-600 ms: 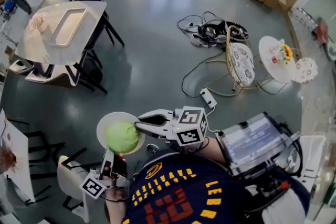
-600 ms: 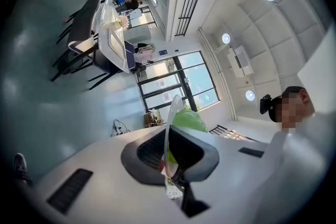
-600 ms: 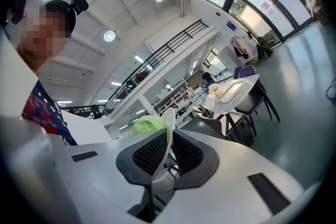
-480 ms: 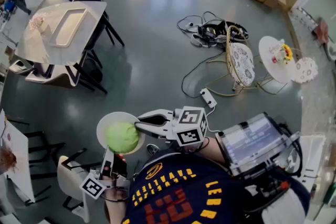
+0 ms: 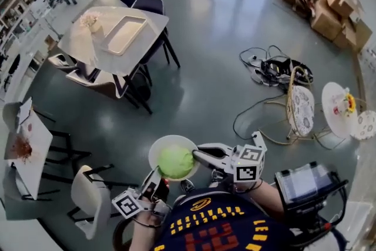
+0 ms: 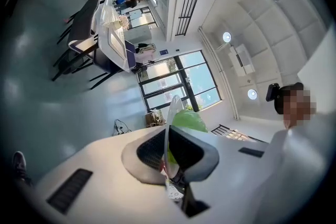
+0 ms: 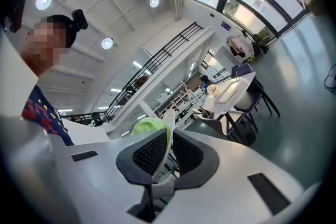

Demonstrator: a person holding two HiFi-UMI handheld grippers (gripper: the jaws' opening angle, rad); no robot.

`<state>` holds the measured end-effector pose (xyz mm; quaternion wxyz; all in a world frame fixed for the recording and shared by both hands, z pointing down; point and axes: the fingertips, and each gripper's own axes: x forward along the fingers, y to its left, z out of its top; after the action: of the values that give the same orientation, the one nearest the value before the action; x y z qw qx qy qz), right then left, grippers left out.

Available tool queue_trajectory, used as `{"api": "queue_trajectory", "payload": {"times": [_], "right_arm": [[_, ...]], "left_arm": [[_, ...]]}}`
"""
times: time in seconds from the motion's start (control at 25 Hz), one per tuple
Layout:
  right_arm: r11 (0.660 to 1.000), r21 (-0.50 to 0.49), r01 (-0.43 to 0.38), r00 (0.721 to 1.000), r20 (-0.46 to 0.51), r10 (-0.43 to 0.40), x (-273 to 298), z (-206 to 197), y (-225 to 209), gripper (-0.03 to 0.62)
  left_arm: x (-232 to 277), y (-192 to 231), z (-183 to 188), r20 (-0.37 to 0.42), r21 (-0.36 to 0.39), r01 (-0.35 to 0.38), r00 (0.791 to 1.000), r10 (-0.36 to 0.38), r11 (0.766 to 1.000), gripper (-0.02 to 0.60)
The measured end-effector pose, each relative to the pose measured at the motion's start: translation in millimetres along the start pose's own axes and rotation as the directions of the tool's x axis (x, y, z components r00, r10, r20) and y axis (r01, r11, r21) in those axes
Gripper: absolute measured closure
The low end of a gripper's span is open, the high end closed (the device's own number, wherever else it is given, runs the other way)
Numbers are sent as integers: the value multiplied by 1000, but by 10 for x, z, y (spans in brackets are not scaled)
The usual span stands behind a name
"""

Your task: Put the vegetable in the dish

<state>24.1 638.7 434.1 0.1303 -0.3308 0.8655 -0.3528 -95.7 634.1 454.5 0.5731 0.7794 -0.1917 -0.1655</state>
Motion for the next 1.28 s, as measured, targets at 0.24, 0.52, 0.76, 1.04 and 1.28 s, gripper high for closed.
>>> {"api": "queue_trajectory", "payload": {"times": [0.24, 0.52, 0.76, 1.04, 1.28], "right_arm": [[997, 69, -29, 1000, 5, 29, -183, 118, -234, 565], [987, 156, -50, 999, -6, 51, -474, 98, -328, 566], [977, 198, -80, 996, -28, 87, -535, 161, -437, 571], [971, 217, -98, 992, -51, 112, -581, 197, -561, 571], [964, 238, -121, 986, -81, 144, -478, 152, -593, 571]], "left_arm": [[250, 10, -143, 27, 22, -35, 999, 35, 999, 570], [370, 0, -404, 27, 39, -71, 997, 70, 997, 571], [365, 200, -561, 55, -53, -184, 981, 186, 982, 571], [461, 177, -624, 106, -54, -187, 976, 192, 981, 571], [423, 183, -596, 147, -58, -193, 969, 200, 979, 571]]}}
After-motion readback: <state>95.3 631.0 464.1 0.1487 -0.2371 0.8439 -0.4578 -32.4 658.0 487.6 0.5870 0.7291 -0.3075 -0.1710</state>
